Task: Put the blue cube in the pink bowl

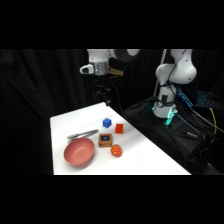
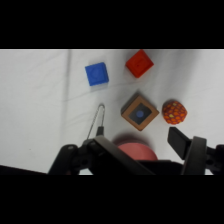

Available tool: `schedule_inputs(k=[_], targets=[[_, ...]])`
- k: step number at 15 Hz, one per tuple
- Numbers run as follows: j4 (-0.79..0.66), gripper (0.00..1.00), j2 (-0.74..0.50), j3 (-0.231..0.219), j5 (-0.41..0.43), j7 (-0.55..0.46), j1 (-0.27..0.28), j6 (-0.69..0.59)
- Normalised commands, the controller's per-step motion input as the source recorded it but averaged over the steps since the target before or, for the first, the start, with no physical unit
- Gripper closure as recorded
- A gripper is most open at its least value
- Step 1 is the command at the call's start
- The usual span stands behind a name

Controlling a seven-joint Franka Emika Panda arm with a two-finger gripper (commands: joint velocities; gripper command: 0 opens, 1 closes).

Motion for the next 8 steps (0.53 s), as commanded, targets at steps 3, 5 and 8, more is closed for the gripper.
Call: schedule_inputs(k=[3,5,8], targets=[[-0.23,0.00,-0.15,-0.112,-0.031,-0.40,-0.136,0.25],[-0.30,0.00,-0.17,-0.090,-0.076,-0.34,-0.116,0.32],[-0.35,0.00,-0.18,-0.063,-0.095,-0.30,-0.086,0.38]])
